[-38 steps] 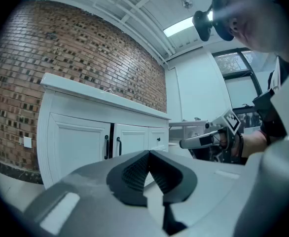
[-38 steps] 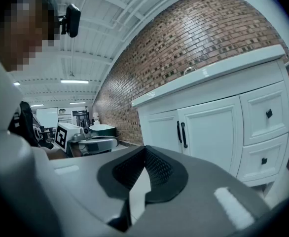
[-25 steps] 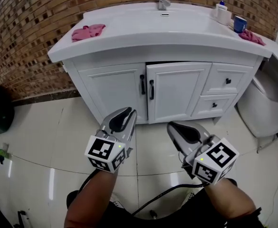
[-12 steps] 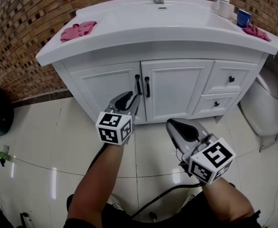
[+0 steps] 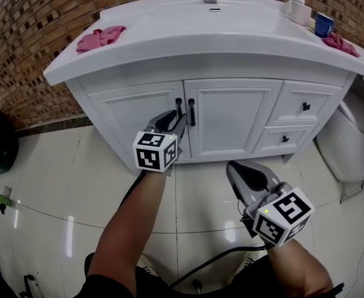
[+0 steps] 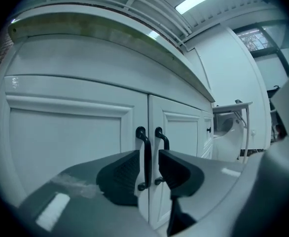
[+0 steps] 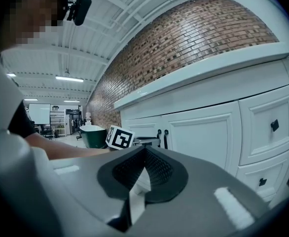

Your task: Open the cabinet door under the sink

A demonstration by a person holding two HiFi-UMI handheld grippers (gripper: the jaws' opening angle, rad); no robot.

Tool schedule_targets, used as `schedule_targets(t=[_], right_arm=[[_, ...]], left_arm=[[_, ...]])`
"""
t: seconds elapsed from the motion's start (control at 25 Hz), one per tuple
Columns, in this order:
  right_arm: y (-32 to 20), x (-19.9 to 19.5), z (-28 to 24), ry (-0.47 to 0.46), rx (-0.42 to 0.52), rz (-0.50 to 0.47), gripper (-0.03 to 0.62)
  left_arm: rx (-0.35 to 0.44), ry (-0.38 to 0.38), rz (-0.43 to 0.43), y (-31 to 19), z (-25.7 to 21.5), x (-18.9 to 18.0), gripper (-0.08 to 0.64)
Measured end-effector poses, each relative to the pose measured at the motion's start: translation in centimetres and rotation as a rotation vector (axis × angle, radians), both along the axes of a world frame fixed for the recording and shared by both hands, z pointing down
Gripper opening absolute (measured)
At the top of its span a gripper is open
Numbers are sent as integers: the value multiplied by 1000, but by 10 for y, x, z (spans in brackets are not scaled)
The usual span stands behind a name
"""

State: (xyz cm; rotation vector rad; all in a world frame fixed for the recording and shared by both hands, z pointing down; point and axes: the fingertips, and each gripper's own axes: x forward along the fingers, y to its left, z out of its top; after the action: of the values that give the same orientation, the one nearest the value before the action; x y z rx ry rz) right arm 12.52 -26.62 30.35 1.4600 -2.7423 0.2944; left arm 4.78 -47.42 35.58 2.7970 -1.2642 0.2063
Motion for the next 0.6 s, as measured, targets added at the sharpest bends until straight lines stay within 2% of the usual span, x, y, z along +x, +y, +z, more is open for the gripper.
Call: schedule_targets(t=[0.16,0.24,0.32,0.6], right_arm=[[6,2,3,-9,-15,0,8],[9,2,4,-11,-19,1,7],[9,4,4,-12,-18,4,8],[12,2,2,-38,-27,-7,7]], left_arm=[[-25,9,-15,-9,4,4,120],[-31,12,-19,-10,5,5,64],[-35,13,-27,-10,5,5,50],[-33,17,-35,2,4,2,43]])
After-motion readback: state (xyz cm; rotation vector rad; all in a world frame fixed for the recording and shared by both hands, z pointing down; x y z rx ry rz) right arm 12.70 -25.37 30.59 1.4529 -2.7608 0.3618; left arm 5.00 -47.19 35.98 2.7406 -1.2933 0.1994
